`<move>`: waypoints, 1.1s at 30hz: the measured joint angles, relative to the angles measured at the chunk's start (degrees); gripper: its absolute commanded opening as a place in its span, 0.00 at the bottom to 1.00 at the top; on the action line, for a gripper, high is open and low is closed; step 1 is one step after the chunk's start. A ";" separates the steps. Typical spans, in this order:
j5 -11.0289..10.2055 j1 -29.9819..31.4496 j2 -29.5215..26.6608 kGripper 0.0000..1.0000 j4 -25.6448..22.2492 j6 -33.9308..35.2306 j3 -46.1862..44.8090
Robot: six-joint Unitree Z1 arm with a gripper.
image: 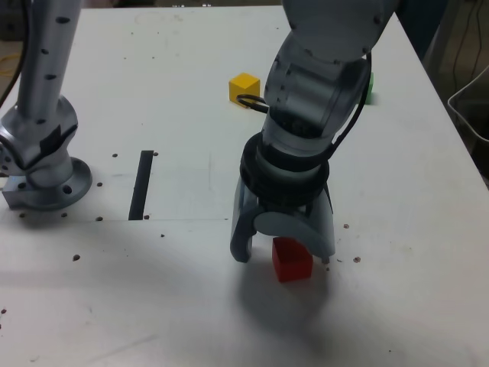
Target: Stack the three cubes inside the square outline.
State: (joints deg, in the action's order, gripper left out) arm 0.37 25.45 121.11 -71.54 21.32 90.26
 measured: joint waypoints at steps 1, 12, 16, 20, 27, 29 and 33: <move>0.16 0.00 0.02 0.86 0.27 -0.35 0.00; 1.98 -0.27 0.50 0.85 5.17 -4.78 -1.28; 2.14 -0.70 0.50 0.83 5.19 -5.69 -2.11; 2.16 -0.87 0.50 0.79 4.96 -5.74 -2.48; 1.59 -1.02 0.50 0.53 4.87 -5.74 -2.49; 1.31 -1.06 0.50 0.47 5.12 -5.73 -2.45; 1.12 -1.06 0.50 0.42 5.57 -5.71 -2.32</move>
State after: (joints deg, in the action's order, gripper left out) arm 1.49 24.38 121.61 -65.97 15.60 87.95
